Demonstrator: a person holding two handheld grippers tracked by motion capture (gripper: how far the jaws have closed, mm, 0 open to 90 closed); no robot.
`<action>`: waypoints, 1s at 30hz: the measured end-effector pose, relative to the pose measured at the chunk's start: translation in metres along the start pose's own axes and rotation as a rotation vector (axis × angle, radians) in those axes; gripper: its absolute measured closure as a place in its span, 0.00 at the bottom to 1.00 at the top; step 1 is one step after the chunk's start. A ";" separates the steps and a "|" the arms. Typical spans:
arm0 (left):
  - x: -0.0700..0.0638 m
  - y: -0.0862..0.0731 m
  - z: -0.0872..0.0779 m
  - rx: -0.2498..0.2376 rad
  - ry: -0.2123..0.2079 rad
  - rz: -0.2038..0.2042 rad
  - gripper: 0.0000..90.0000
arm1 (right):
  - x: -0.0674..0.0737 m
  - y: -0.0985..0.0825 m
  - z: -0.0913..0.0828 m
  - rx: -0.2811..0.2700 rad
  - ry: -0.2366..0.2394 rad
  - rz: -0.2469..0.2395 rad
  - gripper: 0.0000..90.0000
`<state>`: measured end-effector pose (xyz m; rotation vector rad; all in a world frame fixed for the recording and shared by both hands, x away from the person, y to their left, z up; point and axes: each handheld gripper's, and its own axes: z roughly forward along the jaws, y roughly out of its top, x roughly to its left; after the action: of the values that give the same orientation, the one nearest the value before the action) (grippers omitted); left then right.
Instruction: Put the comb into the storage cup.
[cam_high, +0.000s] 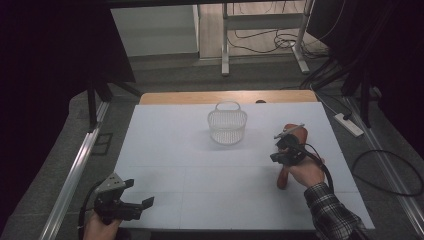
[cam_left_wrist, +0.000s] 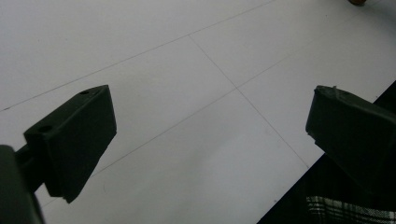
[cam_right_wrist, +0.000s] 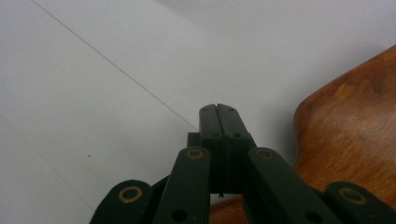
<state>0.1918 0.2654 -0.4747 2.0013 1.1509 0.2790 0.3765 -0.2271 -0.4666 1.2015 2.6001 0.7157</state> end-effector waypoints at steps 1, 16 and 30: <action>0.000 0.000 0.000 0.000 0.000 0.000 0.03 | 0.000 -0.001 0.001 0.004 0.002 0.002 0.99; 0.000 0.000 0.000 -0.001 -0.001 0.003 0.03 | -0.002 -0.009 0.017 0.064 0.001 0.010 0.99; 0.000 0.000 0.000 -0.003 -0.002 0.004 0.03 | -0.004 -0.023 0.021 0.125 0.008 0.025 0.99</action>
<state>0.1915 0.2653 -0.4746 2.0013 1.1442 0.2808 0.3715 -0.2351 -0.4962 1.2703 2.6757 0.5703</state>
